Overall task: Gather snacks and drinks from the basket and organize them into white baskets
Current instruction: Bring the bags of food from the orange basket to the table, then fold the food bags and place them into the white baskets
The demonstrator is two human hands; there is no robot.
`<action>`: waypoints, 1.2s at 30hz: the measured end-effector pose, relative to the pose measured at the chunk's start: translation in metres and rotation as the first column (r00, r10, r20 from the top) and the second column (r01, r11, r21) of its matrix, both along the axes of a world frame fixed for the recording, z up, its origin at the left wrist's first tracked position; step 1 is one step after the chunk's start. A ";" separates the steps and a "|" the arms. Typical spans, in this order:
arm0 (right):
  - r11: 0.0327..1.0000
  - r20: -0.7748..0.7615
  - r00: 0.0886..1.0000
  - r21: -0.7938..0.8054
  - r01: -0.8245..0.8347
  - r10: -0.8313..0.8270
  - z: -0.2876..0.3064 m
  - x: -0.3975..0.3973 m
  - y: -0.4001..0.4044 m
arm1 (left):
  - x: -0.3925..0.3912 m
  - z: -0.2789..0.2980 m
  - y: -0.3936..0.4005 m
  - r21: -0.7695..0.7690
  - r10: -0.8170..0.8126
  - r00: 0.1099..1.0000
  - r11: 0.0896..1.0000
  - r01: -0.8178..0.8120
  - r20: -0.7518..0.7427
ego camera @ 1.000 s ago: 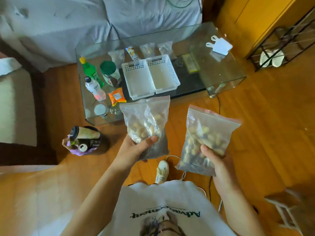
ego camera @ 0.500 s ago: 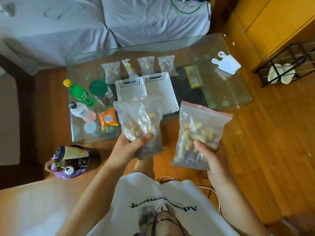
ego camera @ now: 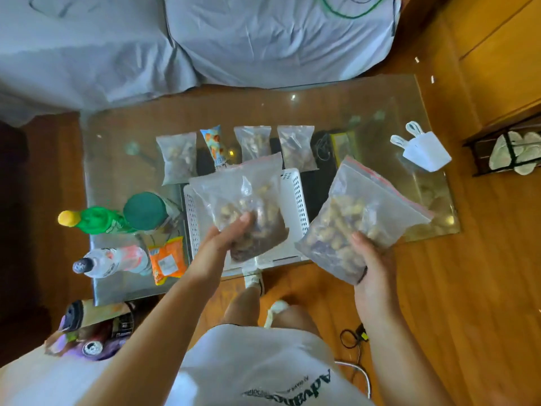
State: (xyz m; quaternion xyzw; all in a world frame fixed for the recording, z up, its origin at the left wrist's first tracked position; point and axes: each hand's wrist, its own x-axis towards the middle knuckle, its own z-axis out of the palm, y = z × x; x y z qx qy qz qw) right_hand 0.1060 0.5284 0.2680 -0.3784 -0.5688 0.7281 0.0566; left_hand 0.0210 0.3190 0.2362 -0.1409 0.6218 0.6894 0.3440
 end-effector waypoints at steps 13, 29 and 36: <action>0.998 0.359 0.933 0.025 -0.051 0.038 -0.203 -0.080 0.014 | -0.037 -0.165 0.079 -0.301 0.225 0.971 0.935 -0.190 0.086; 0.554 0.289 0.849 0.657 -0.512 0.442 -0.232 -0.097 0.028 | -0.047 -0.196 0.109 -0.741 -0.066 0.983 0.667 -0.083 -0.169; 0.477 0.562 0.664 0.464 -0.747 0.493 -0.230 -0.114 0.036 | -0.056 -0.188 0.114 -0.766 -0.068 0.995 0.643 -0.014 -0.075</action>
